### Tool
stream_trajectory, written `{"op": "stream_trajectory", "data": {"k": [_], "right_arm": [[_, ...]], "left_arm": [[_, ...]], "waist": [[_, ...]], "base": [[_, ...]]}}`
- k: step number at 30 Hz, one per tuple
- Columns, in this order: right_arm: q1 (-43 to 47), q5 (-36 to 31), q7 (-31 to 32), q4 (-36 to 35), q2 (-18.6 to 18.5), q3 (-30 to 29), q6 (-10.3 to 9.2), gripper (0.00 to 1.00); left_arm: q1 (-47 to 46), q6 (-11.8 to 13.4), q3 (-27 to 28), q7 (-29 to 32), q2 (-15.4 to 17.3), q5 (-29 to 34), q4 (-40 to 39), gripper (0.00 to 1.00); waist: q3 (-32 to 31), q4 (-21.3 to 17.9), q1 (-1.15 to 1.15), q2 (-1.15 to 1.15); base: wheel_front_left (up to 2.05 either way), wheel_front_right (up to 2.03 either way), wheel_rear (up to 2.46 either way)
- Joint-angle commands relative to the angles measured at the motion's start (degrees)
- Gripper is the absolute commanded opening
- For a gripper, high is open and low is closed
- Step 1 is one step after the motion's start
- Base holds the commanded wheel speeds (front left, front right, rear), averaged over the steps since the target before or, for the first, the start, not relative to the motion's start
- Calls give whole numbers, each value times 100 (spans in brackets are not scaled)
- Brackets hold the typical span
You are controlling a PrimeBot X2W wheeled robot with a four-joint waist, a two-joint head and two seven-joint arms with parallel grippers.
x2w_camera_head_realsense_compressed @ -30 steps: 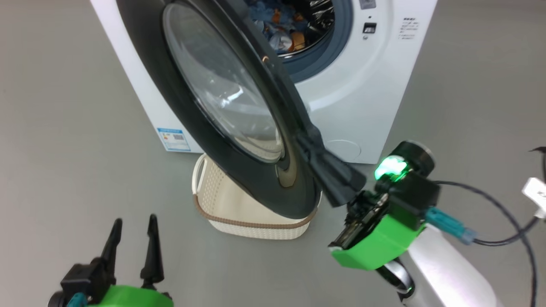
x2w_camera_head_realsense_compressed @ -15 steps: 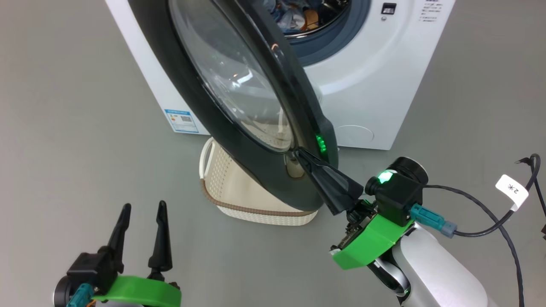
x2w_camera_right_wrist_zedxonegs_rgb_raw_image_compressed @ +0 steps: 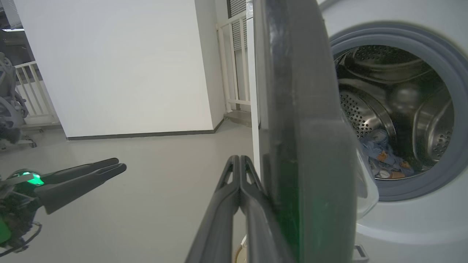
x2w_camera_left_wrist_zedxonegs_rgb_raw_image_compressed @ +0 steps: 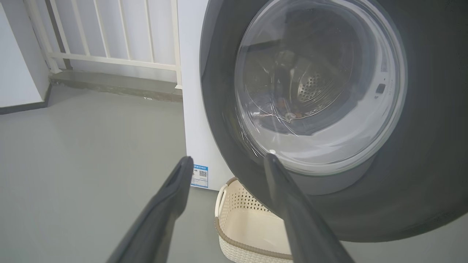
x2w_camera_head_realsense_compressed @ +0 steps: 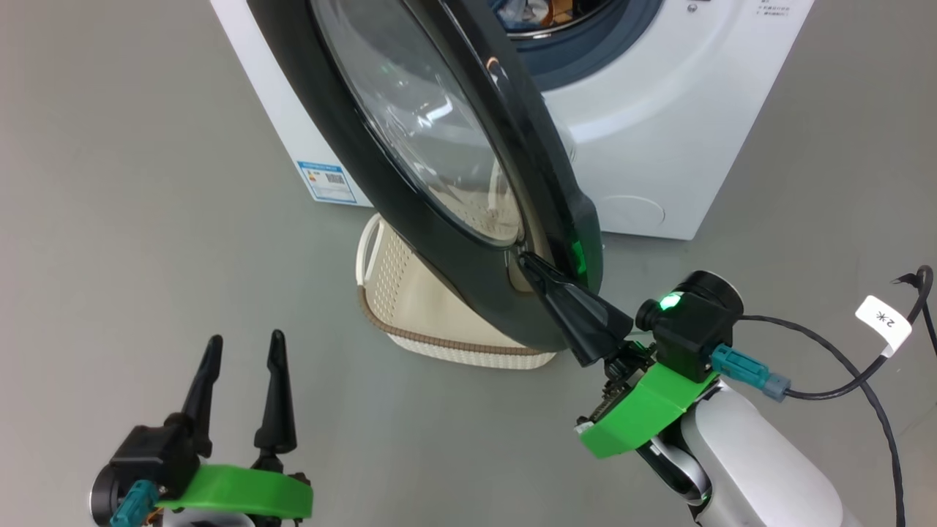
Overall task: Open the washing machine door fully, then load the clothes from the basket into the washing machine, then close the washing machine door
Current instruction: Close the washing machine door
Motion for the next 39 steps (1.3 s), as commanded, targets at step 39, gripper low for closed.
{"op": "stream_trajectory", "data": {"k": [39], "right_arm": [[-1390, 205, -26, -421, -1099, -1111, 9, 0]], "left_arm": [[-621, 696, -588, -37, 70, -372, -979, 100]], "waist": [[1972, 52, 0, 0]], "base": [[0, 0, 0]]}}
